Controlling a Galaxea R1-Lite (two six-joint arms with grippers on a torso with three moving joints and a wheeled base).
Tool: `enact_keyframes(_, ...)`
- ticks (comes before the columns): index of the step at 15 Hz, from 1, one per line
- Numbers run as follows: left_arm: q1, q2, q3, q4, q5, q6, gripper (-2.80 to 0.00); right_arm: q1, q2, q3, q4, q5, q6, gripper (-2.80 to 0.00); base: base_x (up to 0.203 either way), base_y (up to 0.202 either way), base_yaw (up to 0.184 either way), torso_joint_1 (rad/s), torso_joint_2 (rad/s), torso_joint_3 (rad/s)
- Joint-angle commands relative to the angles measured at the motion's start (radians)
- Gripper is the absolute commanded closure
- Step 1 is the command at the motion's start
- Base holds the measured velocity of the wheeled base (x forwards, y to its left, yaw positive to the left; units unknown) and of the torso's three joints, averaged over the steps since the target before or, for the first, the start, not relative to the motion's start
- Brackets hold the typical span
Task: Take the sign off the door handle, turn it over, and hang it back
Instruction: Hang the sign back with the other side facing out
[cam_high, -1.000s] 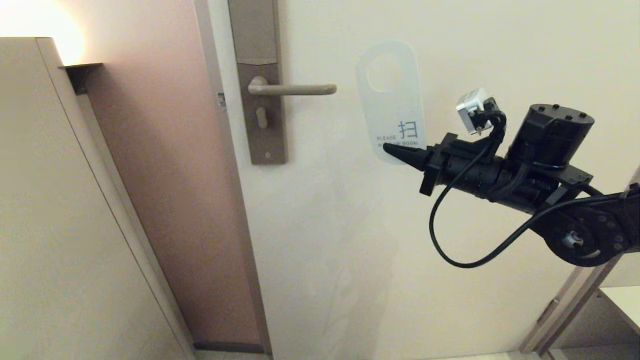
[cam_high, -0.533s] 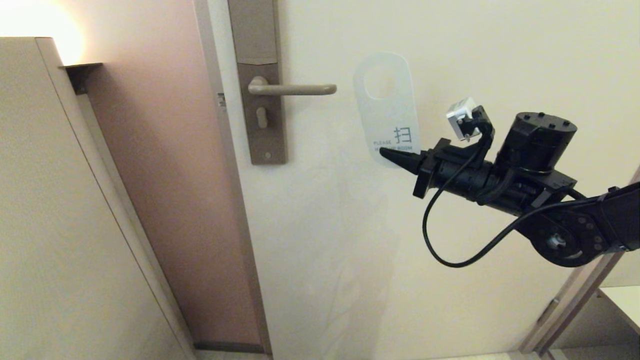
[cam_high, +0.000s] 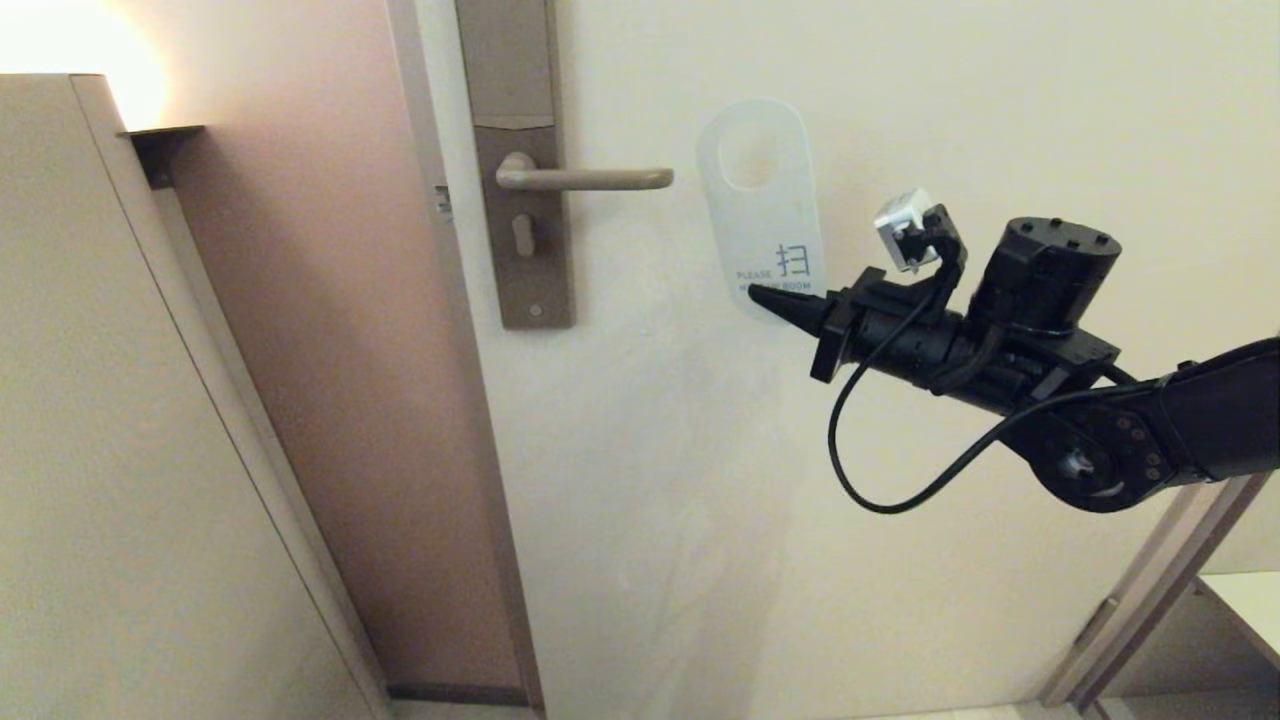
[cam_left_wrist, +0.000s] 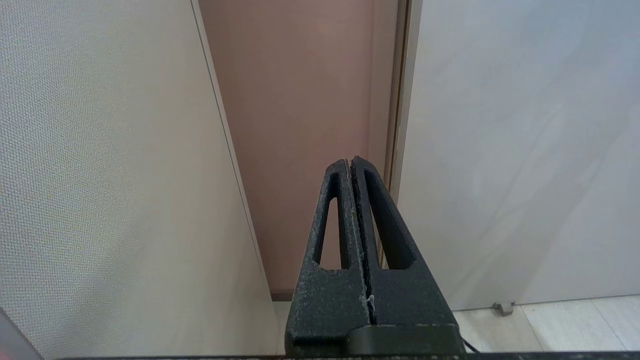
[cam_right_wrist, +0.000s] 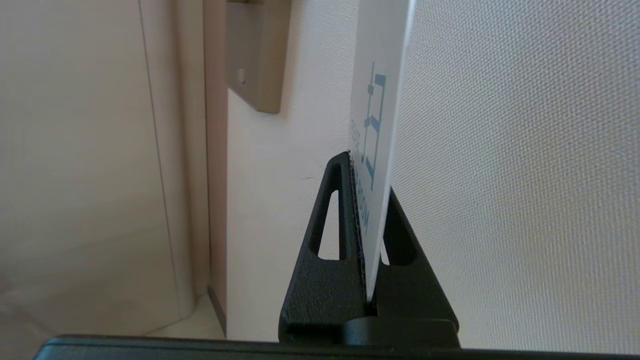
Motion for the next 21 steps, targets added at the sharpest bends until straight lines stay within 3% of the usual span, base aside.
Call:
enact_keyframes(1,0.0,0.0,0.0,0.001,0.0,0.0,0.0,0.001,0.032,-0.023,-0.006,0.004,-0.002,0.0,0.0,0.0,0.0,0.0,0.0,0.0)
enact_keyframes(21,0.0,0.0,0.0,0.001,0.0,0.0,0.0,0.003,0.194,-0.195,-0.006,0.013,-0.081,0.0,0.0,0.0,0.0,0.0,0.0,0.0)
